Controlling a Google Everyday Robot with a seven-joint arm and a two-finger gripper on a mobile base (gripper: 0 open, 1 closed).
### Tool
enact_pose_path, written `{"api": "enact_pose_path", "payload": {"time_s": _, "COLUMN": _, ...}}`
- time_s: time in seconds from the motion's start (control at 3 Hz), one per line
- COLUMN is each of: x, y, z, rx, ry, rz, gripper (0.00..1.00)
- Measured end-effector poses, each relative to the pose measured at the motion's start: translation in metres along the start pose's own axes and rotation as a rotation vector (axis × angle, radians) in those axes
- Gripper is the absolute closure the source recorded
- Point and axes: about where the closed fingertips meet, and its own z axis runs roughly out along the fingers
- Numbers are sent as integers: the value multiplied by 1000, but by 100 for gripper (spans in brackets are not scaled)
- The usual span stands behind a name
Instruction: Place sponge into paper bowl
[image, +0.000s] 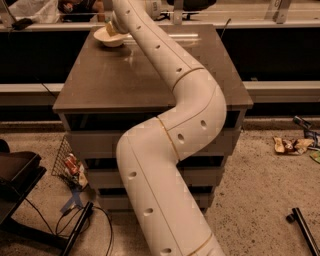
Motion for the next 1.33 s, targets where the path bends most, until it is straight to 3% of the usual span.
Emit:
{"api": "enact_pose_path", "payload": {"time_s": 1.0, "x": 3, "y": 12, "z": 17, "rx": 9, "ry": -1, "rz": 20, "gripper": 100}}
{"api": "enact_pose_path", "payload": {"time_s": 1.33, "x": -10, "y": 8, "z": 25, "rx": 49, "ry": -63, "rz": 14, "gripper": 100}}
